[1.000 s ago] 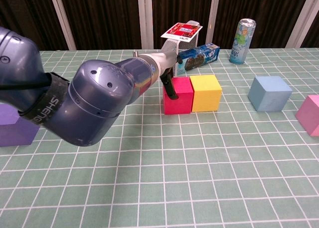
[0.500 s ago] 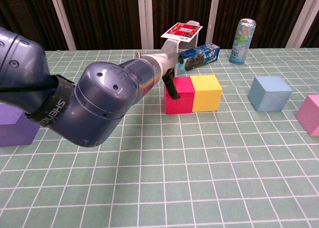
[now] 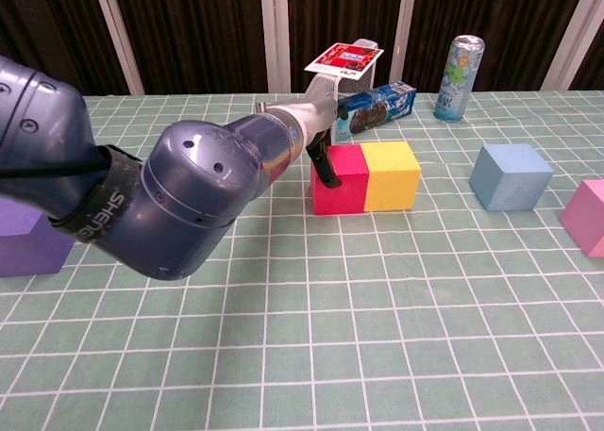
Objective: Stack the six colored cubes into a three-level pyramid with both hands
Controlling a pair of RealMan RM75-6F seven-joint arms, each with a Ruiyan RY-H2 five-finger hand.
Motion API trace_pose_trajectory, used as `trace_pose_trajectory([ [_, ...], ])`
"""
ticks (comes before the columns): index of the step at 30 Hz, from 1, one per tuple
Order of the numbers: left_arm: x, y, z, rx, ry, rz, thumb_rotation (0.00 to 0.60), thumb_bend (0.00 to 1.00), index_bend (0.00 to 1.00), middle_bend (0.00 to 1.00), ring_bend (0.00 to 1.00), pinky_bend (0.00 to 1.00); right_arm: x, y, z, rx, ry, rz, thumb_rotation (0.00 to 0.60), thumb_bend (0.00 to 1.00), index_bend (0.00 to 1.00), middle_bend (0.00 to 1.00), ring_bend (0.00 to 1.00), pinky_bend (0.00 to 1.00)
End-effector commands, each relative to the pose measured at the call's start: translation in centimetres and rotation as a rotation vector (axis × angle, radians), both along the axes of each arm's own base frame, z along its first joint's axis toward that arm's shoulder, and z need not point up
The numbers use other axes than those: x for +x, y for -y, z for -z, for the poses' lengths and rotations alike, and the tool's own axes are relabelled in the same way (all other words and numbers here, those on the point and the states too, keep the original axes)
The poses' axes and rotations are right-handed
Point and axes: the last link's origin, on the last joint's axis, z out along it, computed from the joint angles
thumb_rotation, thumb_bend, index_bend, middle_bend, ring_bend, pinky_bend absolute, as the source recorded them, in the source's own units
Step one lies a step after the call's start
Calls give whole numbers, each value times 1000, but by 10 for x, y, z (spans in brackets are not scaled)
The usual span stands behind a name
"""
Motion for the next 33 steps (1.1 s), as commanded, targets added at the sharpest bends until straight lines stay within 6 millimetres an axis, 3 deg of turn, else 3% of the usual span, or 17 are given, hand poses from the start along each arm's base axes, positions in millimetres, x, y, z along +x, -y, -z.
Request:
trace_pose_trajectory([
  [1, 2, 0, 0, 2, 0, 2, 600, 375, 71, 331, 41, 107, 0, 0, 0, 1, 0, 1, 600, 324, 0, 0, 0, 0],
  [5, 5, -1, 1, 4, 2, 5, 600, 340, 59, 297, 41, 103, 0, 0, 0, 1, 0, 1, 600, 324, 0, 0, 0, 0],
  [12, 4, 0, 2, -5, -13, 14, 600, 182, 0, 128, 22, 64, 0, 0, 0, 0, -2, 0, 600, 325, 0, 0, 0, 0],
  [17, 4, 1, 1, -9, -16, 10, 600, 144, 0, 44, 0, 41, 0, 0, 0, -1, -1, -1, 600, 324, 0, 0, 0, 0],
  [33, -9, 2, -23, 19, -17, 3, 600, 104, 0, 0, 0, 21, 1, -1, 0, -1, 2, -1, 600, 324, 0, 0, 0, 0],
])
